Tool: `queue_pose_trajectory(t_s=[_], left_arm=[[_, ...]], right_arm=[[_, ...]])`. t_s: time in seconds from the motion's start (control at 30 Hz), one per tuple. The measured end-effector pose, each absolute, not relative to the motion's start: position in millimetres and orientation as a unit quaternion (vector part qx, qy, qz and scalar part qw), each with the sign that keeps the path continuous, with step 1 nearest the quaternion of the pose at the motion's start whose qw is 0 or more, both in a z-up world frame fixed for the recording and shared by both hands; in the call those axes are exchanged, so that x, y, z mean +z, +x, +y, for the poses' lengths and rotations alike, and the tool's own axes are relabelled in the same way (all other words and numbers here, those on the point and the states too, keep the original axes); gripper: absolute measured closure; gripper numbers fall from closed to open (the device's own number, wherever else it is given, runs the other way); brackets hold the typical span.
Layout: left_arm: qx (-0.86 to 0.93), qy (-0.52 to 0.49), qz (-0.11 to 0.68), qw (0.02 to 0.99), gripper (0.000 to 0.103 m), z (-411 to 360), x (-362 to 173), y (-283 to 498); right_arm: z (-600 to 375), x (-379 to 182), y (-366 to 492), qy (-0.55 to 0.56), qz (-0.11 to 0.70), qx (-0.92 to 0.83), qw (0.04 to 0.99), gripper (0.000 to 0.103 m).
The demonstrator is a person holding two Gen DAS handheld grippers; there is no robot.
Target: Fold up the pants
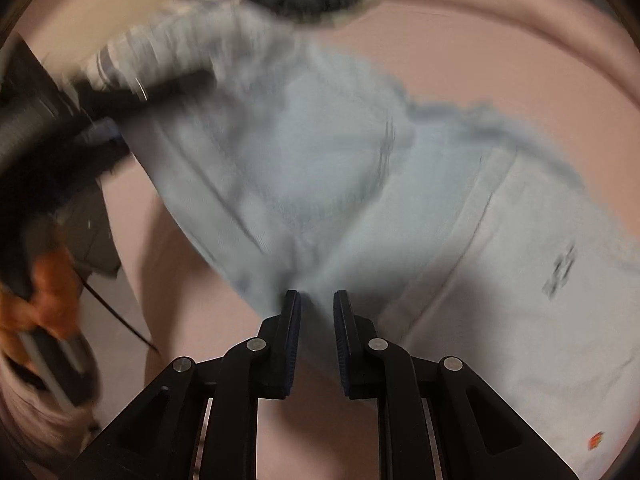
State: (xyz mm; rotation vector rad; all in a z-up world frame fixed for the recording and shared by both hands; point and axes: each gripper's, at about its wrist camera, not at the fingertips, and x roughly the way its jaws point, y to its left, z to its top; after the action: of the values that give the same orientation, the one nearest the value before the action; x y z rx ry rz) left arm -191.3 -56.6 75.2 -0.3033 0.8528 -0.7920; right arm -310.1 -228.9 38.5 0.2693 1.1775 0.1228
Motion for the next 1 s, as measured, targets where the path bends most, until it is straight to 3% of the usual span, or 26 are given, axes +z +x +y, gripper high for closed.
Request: queue_pose_trajectory(t_s=[0.2, 0.27, 0.33, 0.4, 0.57, 0.67, 0.87, 1.0], left_arm=[[-0.391, -0.086, 0.372, 0.837, 0.081, -83, 98, -210], [-0.399, -0.073, 0.37, 0.836, 0.081, -92, 102, -215], [-0.409, -0.063, 0.365, 0.834, 0.081, -101, 106, -220], [-0.421, -0.05, 0.362, 0.83, 0.081, -114, 110, -228], [-0.453, -0.005, 0.357, 0.817, 0.081, -150, 110, -251], [-0.468, 0.02, 0.359, 0.808, 0.081, -169, 104, -263], [-0.48, 0.09, 0.371, 0.79, 0.08, -208, 73, -283], [-0.485, 0.145, 0.382, 0.773, 0.076, -229, 52, -294]], right_arm=[[-255, 74, -336, 0.21, 0.48, 0.074, 0.849, 0.086], [-269, 85, -346, 0.228, 0.454, 0.058, 0.859, 0.076], [-289, 92, -357, 0.253, 0.429, 0.028, 0.867, 0.058], [-305, 93, -368, 0.284, 0.412, 0.011, 0.866, 0.055], [-329, 81, -394, 0.379, 0.369, 0.009, 0.849, 0.05], [-349, 64, -411, 0.471, 0.319, 0.026, 0.822, 0.041], [-370, 5, -436, 0.682, 0.183, 0.087, 0.703, 0.032], [-370, -2, -439, 0.719, 0.148, 0.102, 0.671, 0.027]])
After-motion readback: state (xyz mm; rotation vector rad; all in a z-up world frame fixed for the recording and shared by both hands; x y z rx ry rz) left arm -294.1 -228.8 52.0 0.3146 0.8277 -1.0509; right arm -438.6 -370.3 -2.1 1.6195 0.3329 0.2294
